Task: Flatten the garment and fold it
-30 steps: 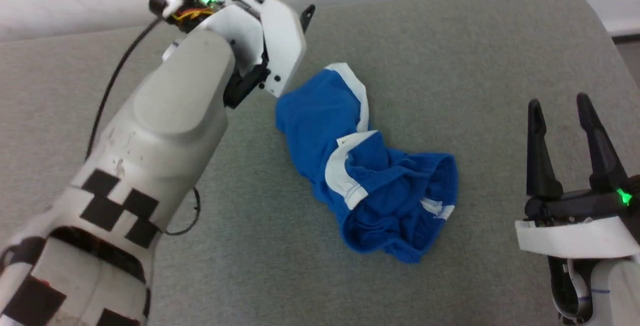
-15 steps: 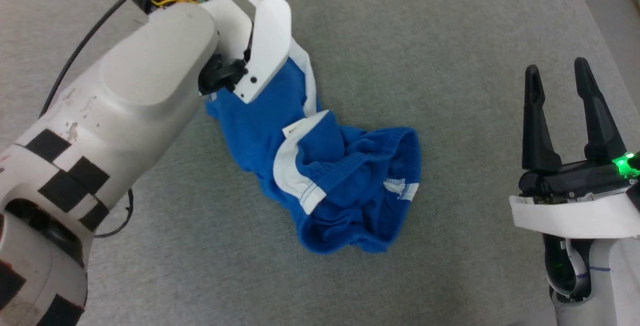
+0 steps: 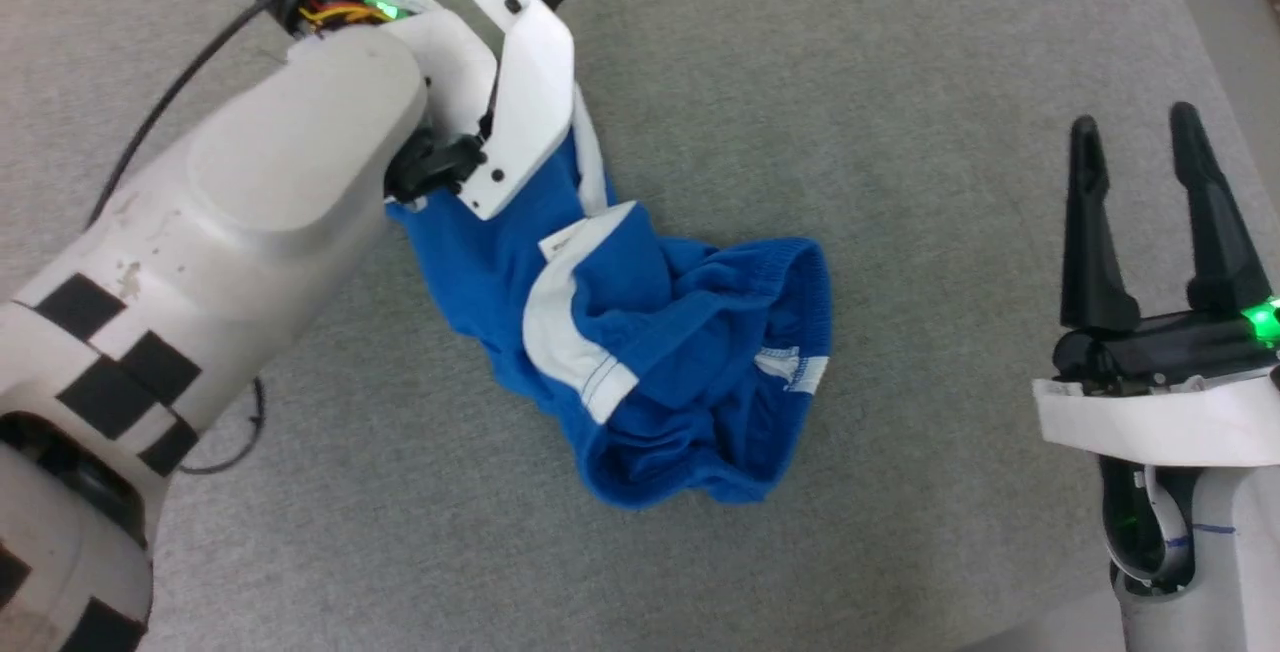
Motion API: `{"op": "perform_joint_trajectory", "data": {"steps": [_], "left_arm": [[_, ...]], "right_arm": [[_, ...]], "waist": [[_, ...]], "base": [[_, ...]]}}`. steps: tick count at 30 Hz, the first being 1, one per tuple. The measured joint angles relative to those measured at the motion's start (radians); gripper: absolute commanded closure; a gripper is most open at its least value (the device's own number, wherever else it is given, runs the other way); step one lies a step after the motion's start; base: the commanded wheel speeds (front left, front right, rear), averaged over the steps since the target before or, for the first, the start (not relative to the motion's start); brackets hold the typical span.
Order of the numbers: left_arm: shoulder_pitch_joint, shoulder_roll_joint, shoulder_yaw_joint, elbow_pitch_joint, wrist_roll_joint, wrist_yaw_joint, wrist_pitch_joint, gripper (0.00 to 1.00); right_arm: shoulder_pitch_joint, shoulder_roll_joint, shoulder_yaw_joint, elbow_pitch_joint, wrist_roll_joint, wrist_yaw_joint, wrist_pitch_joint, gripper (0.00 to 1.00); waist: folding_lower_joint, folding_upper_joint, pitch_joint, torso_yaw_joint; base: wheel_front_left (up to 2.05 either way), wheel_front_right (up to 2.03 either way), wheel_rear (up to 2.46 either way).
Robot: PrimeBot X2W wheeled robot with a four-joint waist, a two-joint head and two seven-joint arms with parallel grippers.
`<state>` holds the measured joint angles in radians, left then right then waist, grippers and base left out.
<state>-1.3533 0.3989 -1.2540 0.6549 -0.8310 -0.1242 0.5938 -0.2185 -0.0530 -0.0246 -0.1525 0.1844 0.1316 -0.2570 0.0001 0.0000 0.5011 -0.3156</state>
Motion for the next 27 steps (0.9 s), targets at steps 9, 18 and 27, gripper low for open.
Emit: {"op": "perform_joint_trajectory", "data": {"steps": [9, 18, 27], "left_arm": [[0.044, 0.059, -0.009, -0.047, -0.044, 0.000, -0.332, 1.00], [0.279, 0.242, 0.047, -0.152, -0.101, 0.085, -0.548, 1.00], [0.626, 0.352, 0.054, -0.225, -0.230, 0.214, -0.636, 1.00]], "right_arm": [[0.049, 0.000, -0.016, 0.004, -0.055, 0.000, 0.000, 0.00], [0.108, 0.000, -0.029, 0.008, -0.083, 0.000, 0.000, 0.00], [0.129, 0.001, -0.018, 0.016, -0.091, 0.000, 0.000, 0.00]], "waist": [[0.0000, 0.0000, -0.062, 0.088], [-0.0002, 0.0000, -0.164, 0.228], [-0.0003, 0.0000, -0.254, 0.323]], "base": [[0.00, 0.00, 0.00], [0.00, 0.00, 0.00], [0.00, 0.00, 0.00]]}}
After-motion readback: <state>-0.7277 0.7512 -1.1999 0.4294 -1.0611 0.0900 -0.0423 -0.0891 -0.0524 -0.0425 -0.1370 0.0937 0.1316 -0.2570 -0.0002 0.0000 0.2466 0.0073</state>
